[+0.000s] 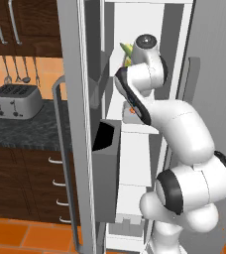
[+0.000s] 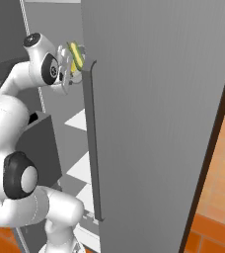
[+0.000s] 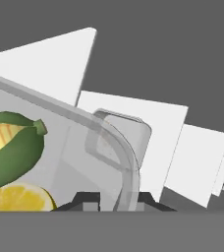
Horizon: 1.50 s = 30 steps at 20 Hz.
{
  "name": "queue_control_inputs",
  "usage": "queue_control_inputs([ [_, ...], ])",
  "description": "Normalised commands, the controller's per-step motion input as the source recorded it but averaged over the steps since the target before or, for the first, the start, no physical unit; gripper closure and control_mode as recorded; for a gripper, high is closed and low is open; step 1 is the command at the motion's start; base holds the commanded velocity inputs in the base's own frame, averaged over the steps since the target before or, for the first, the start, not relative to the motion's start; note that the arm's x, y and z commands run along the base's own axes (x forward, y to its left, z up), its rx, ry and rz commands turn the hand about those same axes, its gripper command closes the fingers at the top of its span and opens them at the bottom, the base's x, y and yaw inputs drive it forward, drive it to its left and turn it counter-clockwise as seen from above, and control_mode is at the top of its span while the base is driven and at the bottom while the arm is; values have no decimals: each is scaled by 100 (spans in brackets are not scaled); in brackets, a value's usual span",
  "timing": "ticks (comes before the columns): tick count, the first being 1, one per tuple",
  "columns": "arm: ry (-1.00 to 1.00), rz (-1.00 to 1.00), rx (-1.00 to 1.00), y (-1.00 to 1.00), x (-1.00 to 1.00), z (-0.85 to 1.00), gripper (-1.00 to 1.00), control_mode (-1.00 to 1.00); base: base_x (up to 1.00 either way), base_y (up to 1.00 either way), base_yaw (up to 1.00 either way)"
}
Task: Take the meat container that has the shrimp and place it on the second highest rack of the freezer. Then take the vegetable container that has the corn and lemon wedge and place it on the highest rack of the freezer.
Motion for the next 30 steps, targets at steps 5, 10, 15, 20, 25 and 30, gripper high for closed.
queue_control_inputs([
  [5,0,-11,0,-16,100,0,100,-100,0,0,0],
  [10,0,-1,0,-12,100,0,100,-100,0,0,0],
  [15,0,0,0,-10,73,0,100,-100,0,0,0],
  [20,-3,-4,-1,0,10,-2,-100,-100,0,0,0],
  [25,-12,-5,0,0,-25,3,-100,-100,0,0,0],
  [30,-22,-7,0,0,-88,31,-100,-100,0,0,0],
])
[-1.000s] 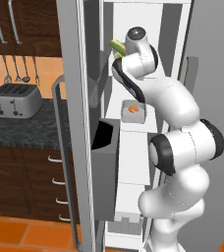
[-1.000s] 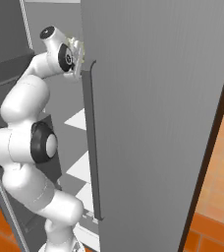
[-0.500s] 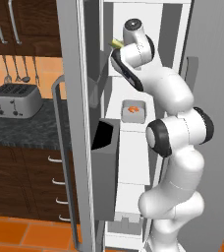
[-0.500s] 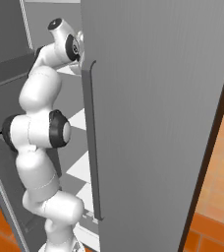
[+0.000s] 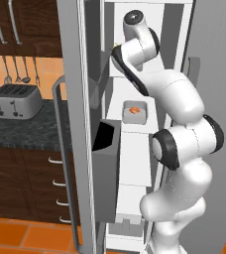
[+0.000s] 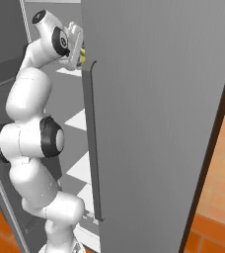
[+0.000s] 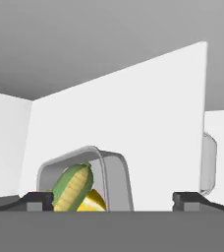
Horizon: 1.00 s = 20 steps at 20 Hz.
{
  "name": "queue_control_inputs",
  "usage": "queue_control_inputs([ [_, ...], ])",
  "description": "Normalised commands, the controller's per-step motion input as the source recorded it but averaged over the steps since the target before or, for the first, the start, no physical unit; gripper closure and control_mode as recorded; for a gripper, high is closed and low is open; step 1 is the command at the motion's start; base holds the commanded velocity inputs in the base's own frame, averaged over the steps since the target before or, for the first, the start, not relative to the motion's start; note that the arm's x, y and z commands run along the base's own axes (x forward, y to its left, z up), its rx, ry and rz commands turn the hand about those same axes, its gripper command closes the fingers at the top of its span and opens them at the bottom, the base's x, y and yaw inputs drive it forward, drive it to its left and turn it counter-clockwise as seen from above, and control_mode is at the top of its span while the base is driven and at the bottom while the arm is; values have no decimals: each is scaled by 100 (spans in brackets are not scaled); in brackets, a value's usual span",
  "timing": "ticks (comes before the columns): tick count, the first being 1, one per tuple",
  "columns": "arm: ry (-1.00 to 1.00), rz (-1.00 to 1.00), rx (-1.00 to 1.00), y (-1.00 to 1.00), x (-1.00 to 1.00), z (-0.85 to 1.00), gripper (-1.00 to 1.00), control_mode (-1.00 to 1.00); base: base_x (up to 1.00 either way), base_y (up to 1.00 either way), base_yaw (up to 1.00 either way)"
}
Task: Take the meat container that has the shrimp and place it on the second highest rack of the freezer. Then take the vegetable container that has the corn and lemon wedge and place it on the highest rack of the freezer.
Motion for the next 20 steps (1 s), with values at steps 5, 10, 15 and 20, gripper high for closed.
queue_control_inputs([
  [5,-11,-3,0,0,-100,1,-100,-100,0,0,0],
  [10,-12,-1,0,0,-100,-6,-100,-100,0,0,0],
  [15,-11,-6,0,1,-100,-25,-100,-100,0,0,0],
  [20,3,-9,0,8,-100,-52,-100,-100,0,0,0],
])
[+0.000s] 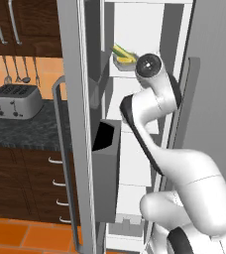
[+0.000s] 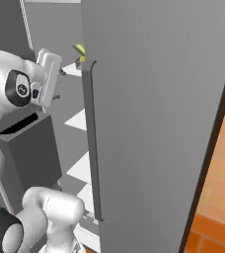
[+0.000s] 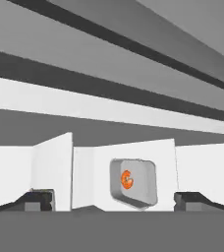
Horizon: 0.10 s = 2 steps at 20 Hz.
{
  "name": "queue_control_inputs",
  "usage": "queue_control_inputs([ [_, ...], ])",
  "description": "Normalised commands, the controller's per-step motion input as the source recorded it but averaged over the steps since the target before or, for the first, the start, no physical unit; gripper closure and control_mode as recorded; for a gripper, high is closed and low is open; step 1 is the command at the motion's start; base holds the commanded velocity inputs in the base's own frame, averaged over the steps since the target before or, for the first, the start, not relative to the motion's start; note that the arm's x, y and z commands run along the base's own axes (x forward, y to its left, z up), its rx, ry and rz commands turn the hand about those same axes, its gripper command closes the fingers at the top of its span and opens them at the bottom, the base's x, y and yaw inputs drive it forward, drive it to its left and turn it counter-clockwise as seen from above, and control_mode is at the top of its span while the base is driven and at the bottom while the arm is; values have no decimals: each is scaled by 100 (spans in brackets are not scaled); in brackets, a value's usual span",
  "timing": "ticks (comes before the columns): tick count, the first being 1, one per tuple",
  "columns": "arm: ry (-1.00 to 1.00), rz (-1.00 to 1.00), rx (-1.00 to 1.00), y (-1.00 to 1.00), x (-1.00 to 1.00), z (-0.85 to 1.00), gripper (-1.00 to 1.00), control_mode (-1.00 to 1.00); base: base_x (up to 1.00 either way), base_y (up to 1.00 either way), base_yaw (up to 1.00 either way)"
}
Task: Take the meat container that has the shrimp and place it on the second highest rack of the freezer. Then take the vegetable container that has the corn and lemon wedge and place it on the highest rack of the freezer.
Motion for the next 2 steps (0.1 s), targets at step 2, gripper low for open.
queue_control_inputs([
  [2,17,-10,0,15,-100,-71,-100,-100,0,0,0],
])
